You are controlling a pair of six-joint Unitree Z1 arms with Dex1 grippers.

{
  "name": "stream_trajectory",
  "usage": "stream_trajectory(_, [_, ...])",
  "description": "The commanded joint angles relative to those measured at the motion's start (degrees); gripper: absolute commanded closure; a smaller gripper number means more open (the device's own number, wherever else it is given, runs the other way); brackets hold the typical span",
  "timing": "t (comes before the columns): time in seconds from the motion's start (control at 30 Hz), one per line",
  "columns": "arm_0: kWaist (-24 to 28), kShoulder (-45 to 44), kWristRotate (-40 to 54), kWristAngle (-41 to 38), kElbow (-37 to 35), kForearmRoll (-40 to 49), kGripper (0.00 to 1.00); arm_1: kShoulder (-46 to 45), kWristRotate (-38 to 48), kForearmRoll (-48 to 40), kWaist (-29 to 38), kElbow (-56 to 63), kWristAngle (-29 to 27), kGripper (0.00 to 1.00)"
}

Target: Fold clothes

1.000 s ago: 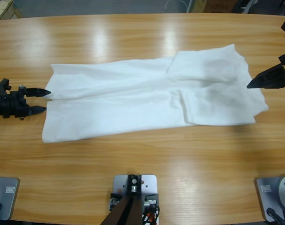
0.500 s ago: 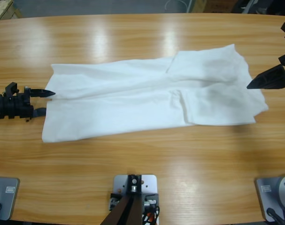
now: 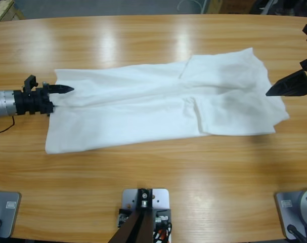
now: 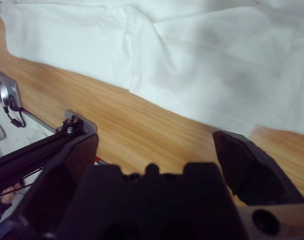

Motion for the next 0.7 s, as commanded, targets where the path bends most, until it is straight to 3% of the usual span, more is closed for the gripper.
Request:
stream_trajectory(0.03, [-2.7,7.7,-1.9,1.8,5.8,-4.9,0.428,0.0,-0.5,-0.2,-0.7,1.4,0.8,0.078])
stream_trajectory(0.1, [-2.6,7.7,-1.7,1.7,7.6,-7.1,0.664,0.0,-0.5,-0.2,-0.7,1.4,0.8,0.078])
stream_trajectory(0.17, [-2.6,7.7,-1.5,1.3,9.7,-9.9,1.0,-0.1,-0.5,-0.2,-0.7,1.4,0.8,0.078])
stream_trajectory(0.53, [-2.1,7.8,-1.9,0.2,14.7,-20.8,1.0,-1.0,-0.5,-0.3,-0.7,1.6,0.9,0.082])
stream_trajectory(0.7, [3.2,8.0,-2.9,-1.1,13.0,-23.8,1.0,-1.5,-0.5,-0.2,-0.7,1.5,1.0,0.082])
